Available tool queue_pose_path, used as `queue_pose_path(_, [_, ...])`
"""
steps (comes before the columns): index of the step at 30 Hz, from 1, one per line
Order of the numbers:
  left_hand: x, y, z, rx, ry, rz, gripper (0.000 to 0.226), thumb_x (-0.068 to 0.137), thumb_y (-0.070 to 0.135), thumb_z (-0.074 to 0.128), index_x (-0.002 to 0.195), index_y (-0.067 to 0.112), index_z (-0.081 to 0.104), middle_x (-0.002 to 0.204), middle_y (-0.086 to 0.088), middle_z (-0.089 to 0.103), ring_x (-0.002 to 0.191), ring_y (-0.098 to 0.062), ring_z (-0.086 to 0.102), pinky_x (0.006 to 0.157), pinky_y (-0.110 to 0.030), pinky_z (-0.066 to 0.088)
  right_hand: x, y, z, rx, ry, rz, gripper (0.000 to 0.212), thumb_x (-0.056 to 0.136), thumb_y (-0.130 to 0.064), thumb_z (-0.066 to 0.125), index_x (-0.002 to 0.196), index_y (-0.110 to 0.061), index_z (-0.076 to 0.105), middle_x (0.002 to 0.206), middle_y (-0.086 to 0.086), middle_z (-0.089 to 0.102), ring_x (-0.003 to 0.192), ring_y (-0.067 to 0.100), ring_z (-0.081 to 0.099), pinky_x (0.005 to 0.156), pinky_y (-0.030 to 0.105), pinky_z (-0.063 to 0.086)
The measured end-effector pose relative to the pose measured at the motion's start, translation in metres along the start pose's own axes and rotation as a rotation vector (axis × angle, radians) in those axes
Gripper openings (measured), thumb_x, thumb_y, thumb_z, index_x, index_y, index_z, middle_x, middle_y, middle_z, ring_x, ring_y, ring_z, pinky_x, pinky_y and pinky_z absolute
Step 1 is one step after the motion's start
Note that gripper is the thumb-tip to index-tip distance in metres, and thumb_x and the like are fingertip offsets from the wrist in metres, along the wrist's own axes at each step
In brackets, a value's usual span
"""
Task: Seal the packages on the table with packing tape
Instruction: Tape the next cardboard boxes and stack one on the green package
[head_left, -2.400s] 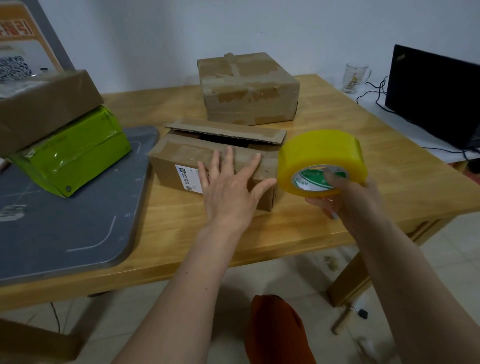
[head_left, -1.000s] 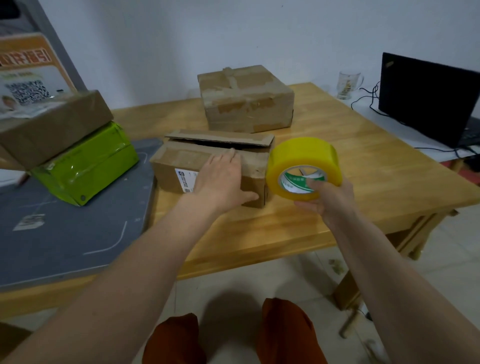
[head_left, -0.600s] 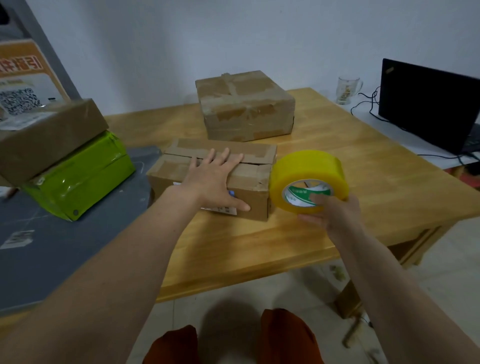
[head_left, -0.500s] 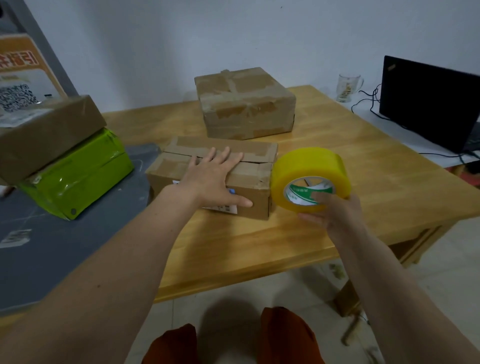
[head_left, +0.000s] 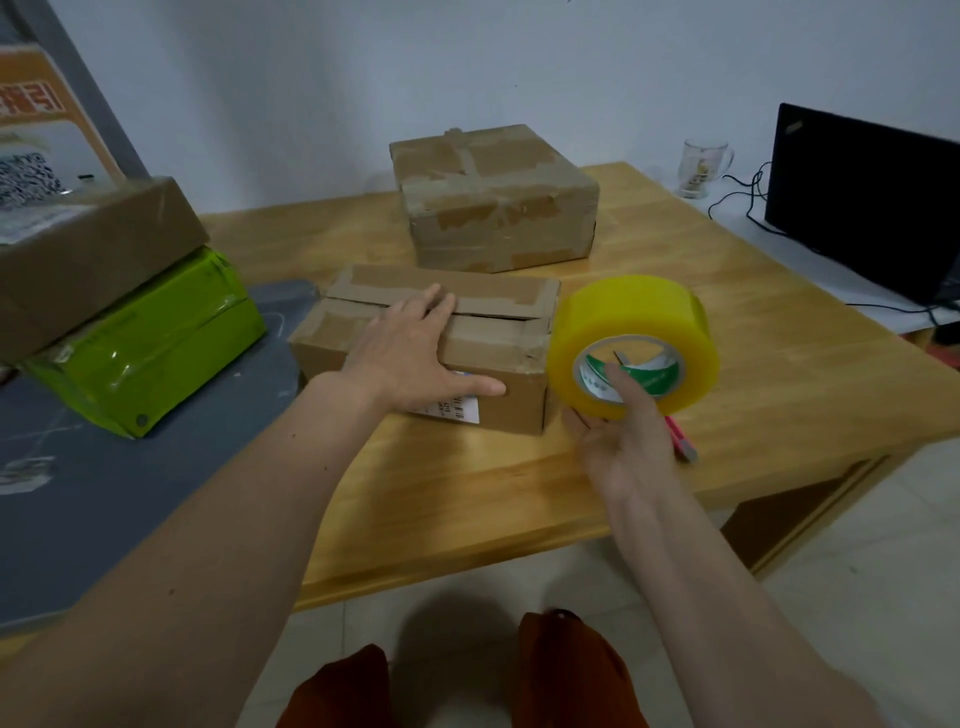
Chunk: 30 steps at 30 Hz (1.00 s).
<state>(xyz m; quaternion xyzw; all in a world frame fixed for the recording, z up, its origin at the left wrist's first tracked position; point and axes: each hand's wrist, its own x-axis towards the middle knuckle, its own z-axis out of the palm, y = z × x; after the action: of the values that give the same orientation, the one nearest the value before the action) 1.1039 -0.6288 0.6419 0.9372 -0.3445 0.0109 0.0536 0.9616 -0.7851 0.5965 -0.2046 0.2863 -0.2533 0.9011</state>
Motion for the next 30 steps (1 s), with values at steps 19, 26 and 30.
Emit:
queue_pose_path(19, [0.000, -0.048, -0.013, -0.036, -0.036, -0.270, 0.107, 0.049, 0.101, -0.004, 0.147, 0.059, 0.011, 0.163, 0.014, 0.007, 0.150, -0.027, 0.002, 0.114, -0.067, 0.008, 0.007, 0.017, 0.006, 0.038, -0.100, 0.127, 0.047, 0.088, -0.015, 0.066, 0.132, -0.012, 0.051, 0.124, 0.019, 0.060, 0.115, 0.035, 0.057, 0.102, 0.055, 0.043])
queue_pose_path(26, [-0.006, -0.049, -0.022, -0.238, -0.006, -0.344, 0.088, 0.070, 0.095, 0.011, 0.149, 0.055, 0.012, 0.164, 0.013, 0.006, 0.150, -0.025, 0.002, 0.114, -0.065, 0.003, -0.006, 0.005, 0.038, -0.142, -0.090, -0.022, 0.028, 0.089, -0.019, 0.069, 0.116, -0.018, 0.063, 0.111, 0.009, 0.069, 0.100, 0.025, 0.067, 0.078, 0.047, 0.058])
queue_pose_path(30, [-0.013, -0.026, -0.034, -0.572, 0.078, -0.325, 0.093, 0.077, 0.089, 0.014, 0.154, 0.036, 0.024, 0.162, 0.003, 0.023, 0.149, -0.022, 0.017, 0.119, -0.051, 0.014, -0.023, -0.039, 0.083, -0.404, -0.046, -0.239, 0.050, 0.083, -0.027, 0.073, 0.129, -0.016, 0.057, 0.119, 0.006, 0.064, 0.107, 0.025, 0.063, 0.068, 0.040, 0.060])
